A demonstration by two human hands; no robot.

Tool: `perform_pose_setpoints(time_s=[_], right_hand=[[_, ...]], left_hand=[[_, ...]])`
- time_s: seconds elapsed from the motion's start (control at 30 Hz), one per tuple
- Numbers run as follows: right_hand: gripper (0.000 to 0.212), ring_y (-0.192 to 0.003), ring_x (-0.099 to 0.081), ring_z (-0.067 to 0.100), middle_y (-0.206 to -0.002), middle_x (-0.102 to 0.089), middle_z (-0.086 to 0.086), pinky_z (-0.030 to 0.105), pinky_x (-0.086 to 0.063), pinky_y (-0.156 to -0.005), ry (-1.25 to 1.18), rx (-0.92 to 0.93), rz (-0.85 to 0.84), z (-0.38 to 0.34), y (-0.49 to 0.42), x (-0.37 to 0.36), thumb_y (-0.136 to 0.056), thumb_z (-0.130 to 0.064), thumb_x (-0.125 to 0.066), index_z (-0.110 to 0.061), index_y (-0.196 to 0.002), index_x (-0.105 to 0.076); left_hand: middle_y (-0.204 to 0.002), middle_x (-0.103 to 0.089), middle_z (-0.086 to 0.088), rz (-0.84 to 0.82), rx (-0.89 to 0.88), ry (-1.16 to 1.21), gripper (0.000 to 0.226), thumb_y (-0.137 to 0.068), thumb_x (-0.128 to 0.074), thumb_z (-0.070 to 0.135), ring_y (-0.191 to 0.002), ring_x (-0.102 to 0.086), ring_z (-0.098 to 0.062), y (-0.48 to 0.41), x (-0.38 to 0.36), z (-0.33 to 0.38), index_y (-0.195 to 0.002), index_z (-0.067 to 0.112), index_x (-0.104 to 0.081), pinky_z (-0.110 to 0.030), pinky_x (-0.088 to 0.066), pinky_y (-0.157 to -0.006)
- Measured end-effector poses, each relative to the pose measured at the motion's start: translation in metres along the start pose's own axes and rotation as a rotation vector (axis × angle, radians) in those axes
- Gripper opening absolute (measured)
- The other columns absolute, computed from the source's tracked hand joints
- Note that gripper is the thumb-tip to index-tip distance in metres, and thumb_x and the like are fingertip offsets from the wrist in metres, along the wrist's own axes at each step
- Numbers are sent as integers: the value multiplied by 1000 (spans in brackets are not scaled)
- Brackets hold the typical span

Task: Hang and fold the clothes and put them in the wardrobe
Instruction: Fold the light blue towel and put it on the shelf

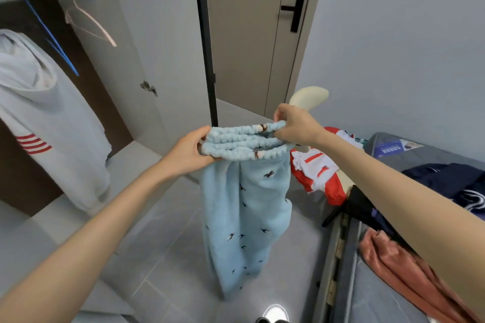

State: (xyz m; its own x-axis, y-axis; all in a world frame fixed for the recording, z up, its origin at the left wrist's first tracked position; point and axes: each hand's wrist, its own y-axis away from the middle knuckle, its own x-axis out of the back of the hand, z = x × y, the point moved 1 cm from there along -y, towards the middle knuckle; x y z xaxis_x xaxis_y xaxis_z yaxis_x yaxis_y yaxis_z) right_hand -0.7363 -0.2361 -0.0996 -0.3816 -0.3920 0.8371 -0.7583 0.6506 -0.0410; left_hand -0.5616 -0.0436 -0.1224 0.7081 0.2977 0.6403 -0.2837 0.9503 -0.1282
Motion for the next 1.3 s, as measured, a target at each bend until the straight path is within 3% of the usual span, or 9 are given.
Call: perform_pose_setpoints(time_s=[0.17, 0.33, 0.5, 0.6, 0.7, 0.9, 1.0, 1.13, 1.3], right_hand=[[23, -74, -50, 21, -76, -53, 0, 33, -45, -63, -116, -15, 163, 21, 2, -1, -75, 6, -52, -9, -92, -52], [31, -73, -50, 12, -85, -59, 1, 8, -38, -58, -194, -62, 368, 30, 6, 0, -76, 12, -43, -8, -95, -57], [34, -89, -56, 21, -99, -64, 12, 19, -43, -72, -262, -192, 546, 54, 36, 31, -78, 12, -45, -5, -102, -61], [38, -93, -57, 19, -102, -65, 10, 18, -44, -75, -275, -272, 603, 81, 77, 60, -75, 13, -45, -7, -102, -64], [35, -91, -59, 19, -100, -67, 13, 24, -46, -80, -270, -334, 657, 116, 132, 87, -74, 12, -46, -6, -98, -65], [32, -86, -59, 19, -90, -64, 8, 26, -49, -78, -346, -467, 796, 197, 273, 126, -76, 15, -47, -8, -92, -63], [33, -88, -61, 18, -91, -65, 4, 28, -47, -79, -311, -567, 874, 241, 360, 134, -75, 14, -47, -6, -94, -64], [35, -83, -56, 10, -85, -62, -7, 26, -45, -78, -291, -751, 970, 293, 485, 130, -73, 14, -44, -10, -90, -63], [39, -89, -60, 21, -94, -67, 8, 33, -49, -79, -249, -1051, 1043, 341, 631, 92, -74, 15, -40, -15, -85, -62]], left_hand=[[-101, -69, -7, 7, 7, 42, 34, -79, -76, 16, -96, -65, -27, -22, -21, 3, -107, 5, -61, -48, -51, -86], [-92, -69, 0, 30, -44, 64, 33, -73, -77, 28, -87, -64, -24, -43, -33, 9, -98, 13, -61, -48, -53, -78], [-89, -68, 25, -24, -166, 123, 31, -69, -73, 52, -83, -63, 1, -53, -63, 59, -94, 40, -60, -22, -53, -70], [-90, -69, 17, -90, -229, 148, 34, -69, -74, 50, -85, -65, -6, -51, -101, 98, -97, 34, -62, -34, -56, -74], [-93, -69, 11, -170, -290, 193, 38, -73, -75, 43, -89, -65, -10, -44, -151, 142, -105, 26, -62, -43, -55, -78], [-110, -68, 6, -385, -421, 208, 46, -79, -70, 46, -102, -63, -16, 5, -281, 244, -118, 25, -57, -36, -52, -82], [-102, -68, 4, -508, -441, 211, 39, -80, -69, 41, -96, -63, -20, 44, -357, 289, -111, 21, -57, -42, -52, -81], [-89, -63, 9, -659, -414, 202, 39, -75, -68, 48, -82, -59, -17, 106, -459, 334, -98, 20, -53, -34, -47, -68], [-94, -65, 1, -927, -376, 209, 30, -82, -66, 37, -87, -61, -25, 202, -570, 357, -98, 17, -51, -40, -50, -72]])
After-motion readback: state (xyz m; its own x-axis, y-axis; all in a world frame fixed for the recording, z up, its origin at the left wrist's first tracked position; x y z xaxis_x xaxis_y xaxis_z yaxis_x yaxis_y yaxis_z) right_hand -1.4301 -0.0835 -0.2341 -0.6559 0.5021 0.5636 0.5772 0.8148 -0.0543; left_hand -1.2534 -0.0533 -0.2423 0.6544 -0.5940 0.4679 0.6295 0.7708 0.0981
